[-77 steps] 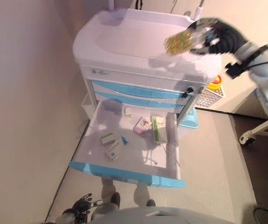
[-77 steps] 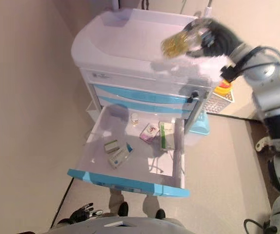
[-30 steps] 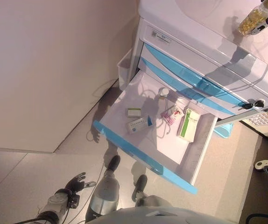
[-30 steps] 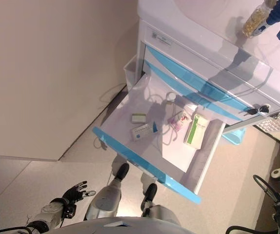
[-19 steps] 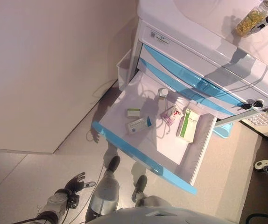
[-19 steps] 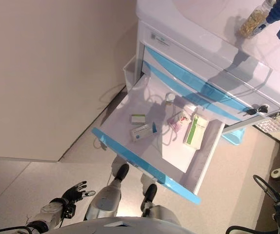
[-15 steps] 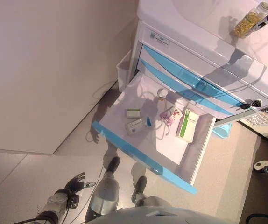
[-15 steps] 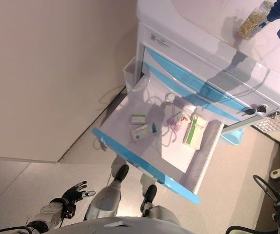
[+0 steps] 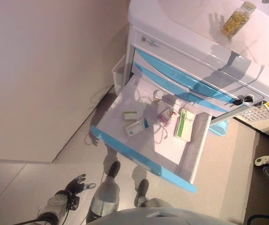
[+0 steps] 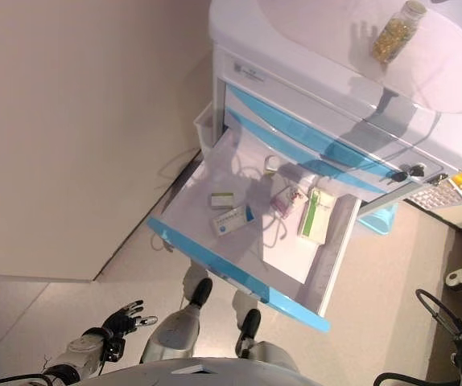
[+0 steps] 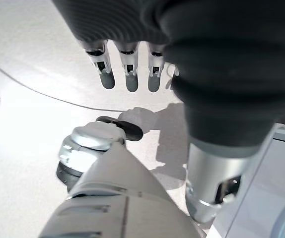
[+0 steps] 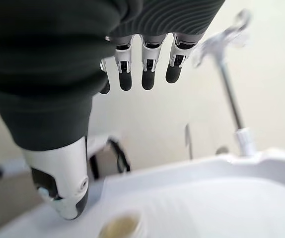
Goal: Open the drawer and pick up the medicine
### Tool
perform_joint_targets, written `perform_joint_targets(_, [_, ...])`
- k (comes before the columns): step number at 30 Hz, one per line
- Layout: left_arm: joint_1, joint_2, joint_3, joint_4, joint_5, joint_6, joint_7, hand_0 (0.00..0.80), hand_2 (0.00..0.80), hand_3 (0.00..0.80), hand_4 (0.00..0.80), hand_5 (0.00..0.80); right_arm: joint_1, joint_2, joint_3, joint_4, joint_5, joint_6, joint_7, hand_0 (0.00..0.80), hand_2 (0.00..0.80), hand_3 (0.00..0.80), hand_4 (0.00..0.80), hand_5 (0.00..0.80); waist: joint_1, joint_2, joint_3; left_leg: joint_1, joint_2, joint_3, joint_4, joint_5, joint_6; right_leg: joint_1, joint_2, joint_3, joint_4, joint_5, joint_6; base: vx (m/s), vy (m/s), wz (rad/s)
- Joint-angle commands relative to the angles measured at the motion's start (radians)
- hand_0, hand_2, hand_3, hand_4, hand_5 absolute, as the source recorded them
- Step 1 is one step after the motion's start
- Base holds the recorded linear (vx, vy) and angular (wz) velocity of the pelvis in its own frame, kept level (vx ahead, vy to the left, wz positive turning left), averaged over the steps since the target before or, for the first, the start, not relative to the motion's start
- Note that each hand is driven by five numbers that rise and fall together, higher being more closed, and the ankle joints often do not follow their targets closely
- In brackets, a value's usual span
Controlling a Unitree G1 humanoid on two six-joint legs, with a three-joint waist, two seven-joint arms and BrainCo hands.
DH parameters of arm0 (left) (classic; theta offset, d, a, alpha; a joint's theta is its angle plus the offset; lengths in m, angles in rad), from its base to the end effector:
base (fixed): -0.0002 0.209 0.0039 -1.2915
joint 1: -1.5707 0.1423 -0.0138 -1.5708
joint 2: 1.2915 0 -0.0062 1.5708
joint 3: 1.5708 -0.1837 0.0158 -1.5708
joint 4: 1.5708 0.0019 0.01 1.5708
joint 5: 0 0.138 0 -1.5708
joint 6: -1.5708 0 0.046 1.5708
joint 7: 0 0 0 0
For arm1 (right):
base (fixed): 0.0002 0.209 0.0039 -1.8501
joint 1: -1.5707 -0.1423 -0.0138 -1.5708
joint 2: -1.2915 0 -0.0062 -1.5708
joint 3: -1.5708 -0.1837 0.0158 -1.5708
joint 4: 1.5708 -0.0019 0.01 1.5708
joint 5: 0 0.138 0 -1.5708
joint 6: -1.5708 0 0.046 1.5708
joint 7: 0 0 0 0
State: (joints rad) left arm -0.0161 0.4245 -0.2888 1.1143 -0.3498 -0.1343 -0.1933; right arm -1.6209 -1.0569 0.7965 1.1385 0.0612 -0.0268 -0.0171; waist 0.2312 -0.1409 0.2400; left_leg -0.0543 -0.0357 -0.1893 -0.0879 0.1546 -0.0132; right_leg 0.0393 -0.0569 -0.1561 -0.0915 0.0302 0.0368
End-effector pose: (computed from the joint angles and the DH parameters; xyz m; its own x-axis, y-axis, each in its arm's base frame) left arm 0.1000 0.2695 -0.0896 0.5484 0.0490 -0.8348 0.0798 0.9907 0.1106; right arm 0.3042 -0.3184 0.3793 0.8345 -0.2966 0.4645 0.5466 0.3387 -0.7658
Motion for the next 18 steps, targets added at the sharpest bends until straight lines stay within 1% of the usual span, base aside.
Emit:
perform_joint_targets(1, [0.046, 0.011, -0.039, 0.043, 0.05, -0.005, -0.025, 0.0, 0.0, 0.0, 0.0, 0.0, 0.02, -0.087, 0.0, -0.034, 0.119, -0.055, -0.06, 0.0, 0.0, 0.0, 0.0, 0.0, -0.039, -0.002, -0.101, 0.066, -0.013, 0.045, 0.01, -0.144, 0.02, -0.026, -0.023, 0.009, 0.068, 0.023, 0.054, -0.026, -0.004, -0.22])
perform_joint_targets(3, [0.046, 0.007, -0.046, 0.051, 0.073, 0.006, -0.035, 0.0, 0.0, 0.0, 0.0, 0.0, 0.102, -0.097, -0.086, -0.091, 0.182, -0.094, -0.069, 0.0, 0.0, 0.0, 0.0, 0.0, -0.057, 0.011, -0.114, 0.077, -0.013, 0.057, 0.01, -0.149, 0.021, -0.023, -0.026, 0.021, 0.074, 0.02, 0.057, -0.024, -0.009, -0.2])
perform_joint_targets(4, [0.044, 0.009, -0.049, 0.054, 0.075, 0.01, -0.037, 0.0, 0.0, 0.0, 0.0, 0.0, 0.133, -0.098, -0.12, -0.119, 0.206, -0.097, -0.078, 0.0, 0.0, 0.0, 0.0, 0.0, -0.063, 0.013, -0.118, 0.081, -0.012, 0.062, 0.01, -0.15, 0.022, -0.022, -0.027, 0.025, 0.076, 0.02, 0.057, -0.014, -0.012, -0.23])
perform_joint_targets(6, [0.039, 0.0, -0.054, 0.06, 0.091, 0.023, -0.039, 0.0, 0.0, 0.0, 0.0, 0.0, 0.221, -0.09, -0.209, -0.184, 0.225, -0.129, -0.095, 0.0, 0.0, 0.0, 0.0, 0.0, -0.082, 0.024, -0.127, 0.09, -0.01, 0.076, 0.013, -0.156, 0.023, -0.02, -0.029, 0.038, 0.083, 0.016, 0.059, -0.013, -0.017, -0.29])
perform_joint_targets(7, [0.036, -0.008, -0.059, 0.06, 0.095, 0.032, -0.042, 0.0, 0.0, 0.0, 0.0, 0.0, 0.294, -0.083, -0.27, -0.247, 0.27, -0.138, -0.112, 0.0, 0.0, 0.0, 0.0, 0.0, -0.099, 0.035, -0.131, 0.097, -0.008, 0.087, 0.015, -0.16, 0.024, -0.02, -0.03, 0.048, 0.087, 0.014, 0.059, -0.017, -0.013, -0.29])
perform_joint_targets(10, [0.032, -0.021, -0.059, 0.064, 0.107, 0.041, -0.053, 0.0, 0.0, 0.0, 0.0, 0.0, 0.485, -0.056, -0.43, -0.418, 0.335, -0.148, -0.125, 0.0, 0.0, 0.0, 0.0, 0.0, -0.138, 0.051, -0.137, 0.111, -0.007, 0.112, 0.02, -0.171, 0.026, -0.017, -0.03, 0.074, 0.092, 0.009, 0.056, -0.026, -0.013, -0.37])
perform_joint_targets(12, [0.021, -0.032, -0.066, 0.072, 0.129, 0.049, -0.058, 0.0, 0.0, 0.0, 0.0, 0.0, 0.606, -0.022, -0.54, -0.519, 0.382, -0.162, -0.13, 0.0, 0.0, 0.0, 0.0, 0.0, -0.162, 0.059, -0.138, 0.119, -0.006, 0.127, 0.027, -0.18, 0.028, -0.014, -0.029, 0.091, 0.095, 0.003, 0.053, -0.042, -0.039, -0.31])
perform_joint_targets(15, [0.006, -0.044, -0.089, 0.089, 0.154, 0.044, -0.061, 0.0, 0.0, 0.0, 0.0, 0.0, 0.757, 0.049, -0.673, -0.715, 0.436, -0.153, -0.184, 0.0, 0.0, 0.0, 0.0, 0.0, -0.201, 0.07, -0.136, 0.127, -0.005, 0.151, 0.04, -0.193, 0.031, -0.016, -0.029, 0.112, 0.105, -0.003, 0.05, -0.054, -0.047, -0.38])
perform_joint_targets(17, [-0.013, -0.053, -0.079, 0.098, 0.147, 0.046, -0.063, 0.0, 0.0, 0.0, 0.0, 0.0, 0.863, 0.115, -0.738, -0.854, 0.424, -0.15, -0.211, 0.0, 0.0, 0.0, 0.0, 0.0, -0.228, 0.076, -0.134, 0.136, -0.005, 0.166, 0.045, -0.201, 0.032, -0.012, -0.026, 0.128, 0.105, -0.004, 0.048, -0.025, -0.024, -0.31])
perform_joint_targets(18, [-0.016, -0.055, -0.077, 0.099, 0.146, 0.043, -0.065, 0.0, 0.0, 0.0, 0.0, 0.0, 0.895, 0.134, -0.757, -0.898, 0.417, -0.152, -0.226, 0.0, 0.0, 0.0, 0.0, 0.0, -0.235, 0.077, -0.134, 0.139, -0.004, 0.171, 0.046, -0.203, 0.032, -0.011, -0.025, 0.133, 0.104, -0.004, 0.048, -0.039, -0.025, -0.21])
